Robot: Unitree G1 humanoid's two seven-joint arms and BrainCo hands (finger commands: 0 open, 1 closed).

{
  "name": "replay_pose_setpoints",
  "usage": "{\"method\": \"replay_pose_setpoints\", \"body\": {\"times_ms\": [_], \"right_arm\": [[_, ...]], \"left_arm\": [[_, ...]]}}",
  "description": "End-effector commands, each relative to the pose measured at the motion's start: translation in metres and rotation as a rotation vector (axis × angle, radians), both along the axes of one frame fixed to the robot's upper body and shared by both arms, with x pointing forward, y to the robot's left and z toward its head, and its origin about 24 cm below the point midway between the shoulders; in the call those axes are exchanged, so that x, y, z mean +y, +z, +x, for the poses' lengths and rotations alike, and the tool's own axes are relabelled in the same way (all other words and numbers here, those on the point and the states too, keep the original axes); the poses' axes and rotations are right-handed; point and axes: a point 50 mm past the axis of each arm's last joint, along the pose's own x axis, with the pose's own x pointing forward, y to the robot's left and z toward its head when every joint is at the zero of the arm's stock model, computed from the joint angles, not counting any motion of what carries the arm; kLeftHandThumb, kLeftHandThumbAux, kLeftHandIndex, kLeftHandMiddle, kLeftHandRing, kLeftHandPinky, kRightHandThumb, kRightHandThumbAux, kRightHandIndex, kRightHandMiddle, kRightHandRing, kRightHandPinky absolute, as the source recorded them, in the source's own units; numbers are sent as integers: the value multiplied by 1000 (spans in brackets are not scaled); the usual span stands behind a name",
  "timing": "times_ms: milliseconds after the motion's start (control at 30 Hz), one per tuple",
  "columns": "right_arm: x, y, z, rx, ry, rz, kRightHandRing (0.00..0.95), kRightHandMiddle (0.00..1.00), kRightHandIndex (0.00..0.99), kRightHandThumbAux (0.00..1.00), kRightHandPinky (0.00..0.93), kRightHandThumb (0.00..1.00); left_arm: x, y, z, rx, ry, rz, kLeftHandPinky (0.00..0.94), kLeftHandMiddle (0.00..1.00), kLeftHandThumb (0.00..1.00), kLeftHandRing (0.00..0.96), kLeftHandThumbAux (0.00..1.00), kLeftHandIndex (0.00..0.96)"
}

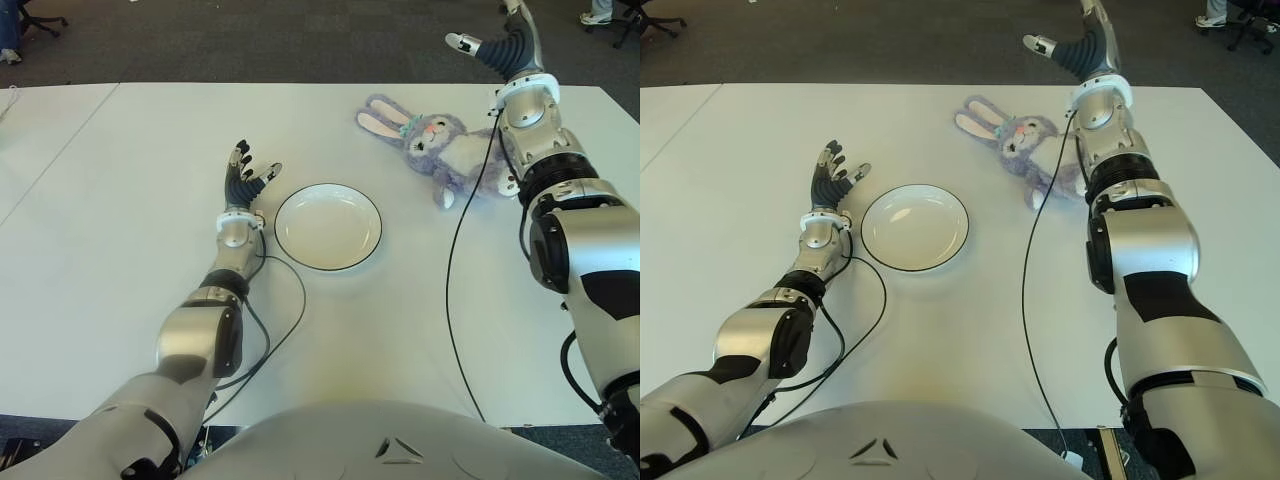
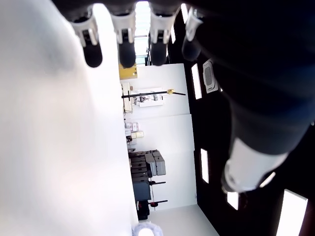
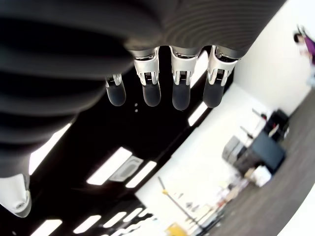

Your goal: Put the doll into the plate.

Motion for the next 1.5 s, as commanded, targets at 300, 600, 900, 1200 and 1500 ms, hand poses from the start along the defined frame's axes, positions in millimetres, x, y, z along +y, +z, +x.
{"method": "replay_pose_setpoints", "body": {"times_ms": [300,600,900,1200,1500], "right_arm": [[-33,2,-3,200,-194,-442,28,37,20,438,11,95],[-44,-4,-5,320,-256,-655,0,0,0,394,0,104],[-49,-19,-8,377,-267,-758,0,0,0,383,0,145],[-53,-41,-12,462,-266,-807,0,0,0,416,0,162],[-49,-64,-15,536,-236,-824,0,0,0,420,0,186]], "left_arm": [[-8,-99,-88,520,43,-62,112,81,41,86,773,50],[-8,-99,-88,520,43,-66,117,89,60,93,752,61],[-8,-99,-88,510,44,-64,111,89,68,93,744,57],[-9,-99,-88,510,35,-66,115,86,52,88,778,53],[-10,-100,-89,515,42,-58,112,90,56,94,738,54]]}}
